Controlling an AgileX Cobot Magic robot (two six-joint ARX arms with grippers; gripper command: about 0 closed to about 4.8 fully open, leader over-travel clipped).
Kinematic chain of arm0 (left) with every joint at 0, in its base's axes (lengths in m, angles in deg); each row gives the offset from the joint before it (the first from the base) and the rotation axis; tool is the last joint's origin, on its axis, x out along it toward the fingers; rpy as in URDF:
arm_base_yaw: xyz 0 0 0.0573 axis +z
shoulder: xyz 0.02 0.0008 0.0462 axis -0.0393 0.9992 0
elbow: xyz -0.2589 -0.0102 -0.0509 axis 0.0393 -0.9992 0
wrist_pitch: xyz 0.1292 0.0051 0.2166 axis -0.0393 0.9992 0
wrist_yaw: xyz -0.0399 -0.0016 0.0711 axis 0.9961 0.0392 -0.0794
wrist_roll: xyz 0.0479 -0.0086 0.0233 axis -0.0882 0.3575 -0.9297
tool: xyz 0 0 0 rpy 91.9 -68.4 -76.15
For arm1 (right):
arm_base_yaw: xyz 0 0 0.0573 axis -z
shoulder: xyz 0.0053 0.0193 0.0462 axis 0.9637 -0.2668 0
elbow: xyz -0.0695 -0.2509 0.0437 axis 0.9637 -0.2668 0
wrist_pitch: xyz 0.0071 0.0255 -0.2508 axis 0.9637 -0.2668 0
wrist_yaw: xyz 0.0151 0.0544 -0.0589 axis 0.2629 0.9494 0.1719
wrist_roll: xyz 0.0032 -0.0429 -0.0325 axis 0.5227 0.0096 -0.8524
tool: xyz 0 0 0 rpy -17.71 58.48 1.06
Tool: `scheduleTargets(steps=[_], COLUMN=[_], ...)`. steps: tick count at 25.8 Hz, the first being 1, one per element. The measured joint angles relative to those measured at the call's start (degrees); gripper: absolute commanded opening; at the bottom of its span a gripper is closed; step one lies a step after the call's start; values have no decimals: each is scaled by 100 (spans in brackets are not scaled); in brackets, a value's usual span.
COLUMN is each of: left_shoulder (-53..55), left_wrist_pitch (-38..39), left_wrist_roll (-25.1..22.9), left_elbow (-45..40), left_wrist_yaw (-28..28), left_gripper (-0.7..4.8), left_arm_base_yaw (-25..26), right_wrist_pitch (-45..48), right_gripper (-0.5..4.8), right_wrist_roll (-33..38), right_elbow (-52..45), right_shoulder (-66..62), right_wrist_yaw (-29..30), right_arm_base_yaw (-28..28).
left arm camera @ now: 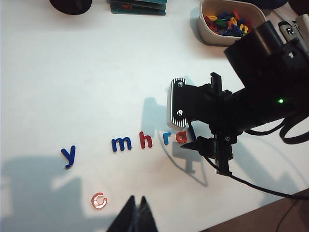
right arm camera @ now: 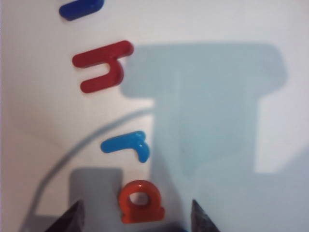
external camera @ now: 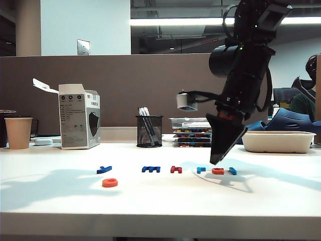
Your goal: Select the appropriate letters from the row of letter magnets placed on the table to arrange into the word "car".
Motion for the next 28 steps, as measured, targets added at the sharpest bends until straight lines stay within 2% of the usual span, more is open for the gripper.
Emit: scheduleTargets(steps=[10, 28], left_shoulder=[0, 0], left_wrist_pitch=[0, 0], left_wrist_roll=[0, 0], left_elbow=[2, 2], left_wrist_yaw=[-2, 0], left_gripper=[-6, -6], left_arm_base_yaw=[0, 0], right_wrist_pitch=[254, -35], right_gripper=[269, 260], right_wrist_roll=[-229, -330], right_elbow=[-96, -50], right_shoulder=[-160, -208], right_wrist_yaw=[201, 184], right_arm_base_yaw=[0, 258])
